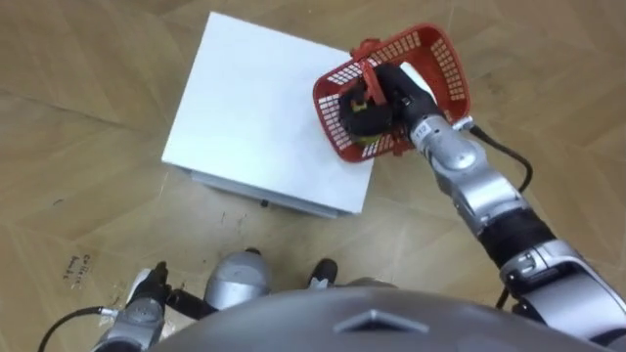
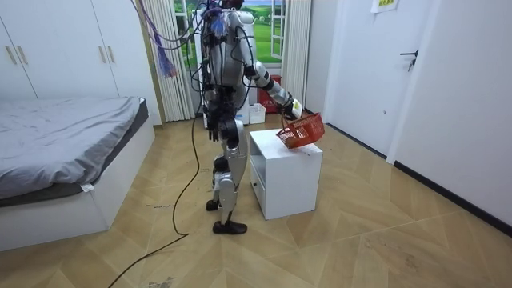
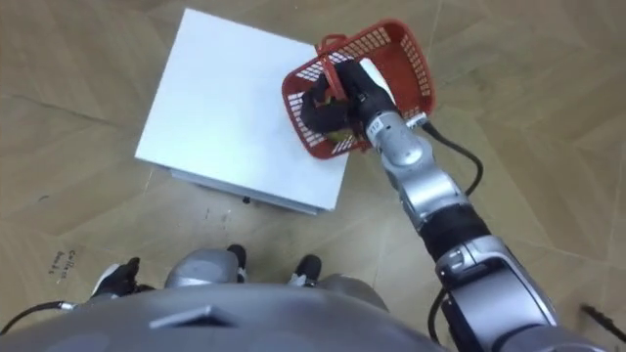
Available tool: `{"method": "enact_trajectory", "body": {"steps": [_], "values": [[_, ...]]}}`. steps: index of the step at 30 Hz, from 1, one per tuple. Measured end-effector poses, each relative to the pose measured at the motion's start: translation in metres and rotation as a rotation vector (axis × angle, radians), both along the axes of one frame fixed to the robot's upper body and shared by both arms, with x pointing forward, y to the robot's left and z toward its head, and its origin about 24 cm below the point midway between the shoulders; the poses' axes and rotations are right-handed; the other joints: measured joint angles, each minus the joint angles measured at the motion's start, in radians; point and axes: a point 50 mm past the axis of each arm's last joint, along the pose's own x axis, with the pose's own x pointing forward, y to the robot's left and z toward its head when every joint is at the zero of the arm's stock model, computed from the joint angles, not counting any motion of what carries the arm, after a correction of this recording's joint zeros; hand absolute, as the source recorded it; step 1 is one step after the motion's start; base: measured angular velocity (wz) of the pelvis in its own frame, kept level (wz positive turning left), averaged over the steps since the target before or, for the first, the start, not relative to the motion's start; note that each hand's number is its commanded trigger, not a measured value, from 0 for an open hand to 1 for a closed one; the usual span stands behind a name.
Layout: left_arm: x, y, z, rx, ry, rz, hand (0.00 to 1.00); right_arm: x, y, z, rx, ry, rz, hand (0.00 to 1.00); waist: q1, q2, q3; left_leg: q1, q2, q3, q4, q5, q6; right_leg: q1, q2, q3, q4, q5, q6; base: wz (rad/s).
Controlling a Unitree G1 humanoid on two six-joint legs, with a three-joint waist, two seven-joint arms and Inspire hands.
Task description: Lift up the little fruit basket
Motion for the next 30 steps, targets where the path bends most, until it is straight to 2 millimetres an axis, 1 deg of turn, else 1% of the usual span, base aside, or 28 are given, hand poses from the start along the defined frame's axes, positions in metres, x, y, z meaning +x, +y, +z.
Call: {"method": "enact_trajectory", "body": {"steps": [1, 2, 4, 6, 7, 8, 10, 16, 20, 22, 27, 30], "values": [[-0.001, 0.000, 0.000, 0.000, 0.004, 0.000, 0.00, -0.001, 0.001, -0.001, 0.011, 0.011, 0.005, 0.00, 0.001, 0.003, 0.0022, 0.005, -0.002, 0.001, 0.000, 0.000, 0.001, 0.007, -0.004, -0.001, 0.000, -0.002, 0.003, 0.06], [-0.001, 0.000, 0.000, 0.000, 0.005, 0.000, 0.00, -0.002, 0.002, -0.003, 0.023, 0.022, 0.010, 0.00, 0.002, 0.003, 0.0032, 0.007, -0.011, 0.002, 0.000, 0.000, 0.002, 0.009, -0.007, -0.002, 0.002, -0.004, 0.007, 0.04], [-0.001, -0.001, 0.000, -0.001, 0.006, 0.001, 0.00, -0.002, 0.003, -0.003, 0.042, 0.033, 0.015, 0.00, 0.000, 0.004, 0.0047, 0.006, -0.016, 0.002, 0.000, 0.001, 0.005, 0.009, -0.011, -0.005, 0.002, -0.008, 0.011, 0.00], [-0.001, -0.001, 0.000, 0.000, 0.009, 0.002, 0.00, -0.003, 0.003, -0.005, 0.047, 0.042, 0.010, 0.00, 0.001, 0.004, 0.0053, 0.005, -0.018, 0.004, 0.001, 0.001, 0.007, 0.010, -0.014, -0.007, 0.003, -0.009, 0.012, 0.00], [-0.001, -0.001, -0.001, 0.000, 0.012, 0.003, 0.00, -0.004, 0.003, -0.006, 0.048, 0.049, 0.010, 0.00, 0.001, 0.004, 0.0057, 0.005, -0.018, 0.005, 0.003, -0.001, 0.010, 0.009, -0.014, -0.007, 0.007, -0.009, 0.012, 0.04], [-0.001, -0.001, -0.001, 0.000, 0.016, 0.004, 0.00, -0.005, 0.003, -0.008, 0.048, 0.059, 0.015, 0.00, 0.001, 0.005, 0.0062, 0.004, -0.018, 0.004, 0.005, -0.004, 0.019, 0.009, -0.014, -0.006, 0.011, -0.011, 0.013, 0.04], [-0.002, -0.001, -0.001, -0.001, 0.018, 0.005, 0.00, -0.007, 0.003, -0.011, 0.052, 0.076, 0.021, 0.00, 0.002, 0.004, 0.0062, -0.004, -0.019, 0.005, 0.013, -0.008, 0.025, 0.009, -0.009, -0.005, 0.012, -0.013, 0.014, 0.02], [-0.003, -0.002, -0.001, -0.007, 0.035, 0.007, 0.00, -0.011, 0.009, -0.015, 0.100, 0.107, 0.010, 0.00, 0.003, 0.003, 0.0051, -0.006, -0.020, 0.005, 0.020, -0.010, 0.027, 0.013, -0.009, -0.004, 0.014, -0.013, 0.013, 0.00], [-0.004, -0.002, -0.001, -0.006, 0.045, -0.012, 0.00, -0.016, 0.011, -0.022, 0.101, 0.144, 0.029, 0.00, 0.003, -0.001, 0.0015, -0.002, -0.019, 0.005, 0.028, -0.010, 0.027, 0.018, -0.008, -0.004, 0.014, -0.013, 0.013, 0.00], [-0.004, -0.003, -0.002, -0.009, 0.047, -0.013, 0.00, -0.017, 0.011, -0.024, 0.100, 0.151, 0.030, 0.00, 0.003, -0.001, 0.0014, 0.000, -0.020, 0.005, 0.028, -0.010, 0.027, 0.019, -0.009, -0.004, 0.014, -0.013, 0.013, 0.00], [-0.004, -0.004, -0.002, -0.014, 0.055, -0.010, 0.00, -0.017, 0.011, -0.024, 0.100, 0.152, 0.030, 0.00, 0.004, -0.001, 0.0004, 0.003, -0.019, 0.005, 0.028, -0.010, 0.027, 0.021, -0.008, -0.002, 0.016, -0.013, 0.013, 0.00], [-0.005, -0.006, -0.003, -0.019, 0.066, -0.005, 0.00, -0.017, 0.011, -0.024, 0.101, 0.154, 0.034, 0.00, 0.003, -0.003, -0.0019, 0.003, -0.019, 0.005, 0.030, -0.010, 0.027, 0.021, -0.009, -0.002, 0.019, -0.013, 0.013, 0.00]]}}
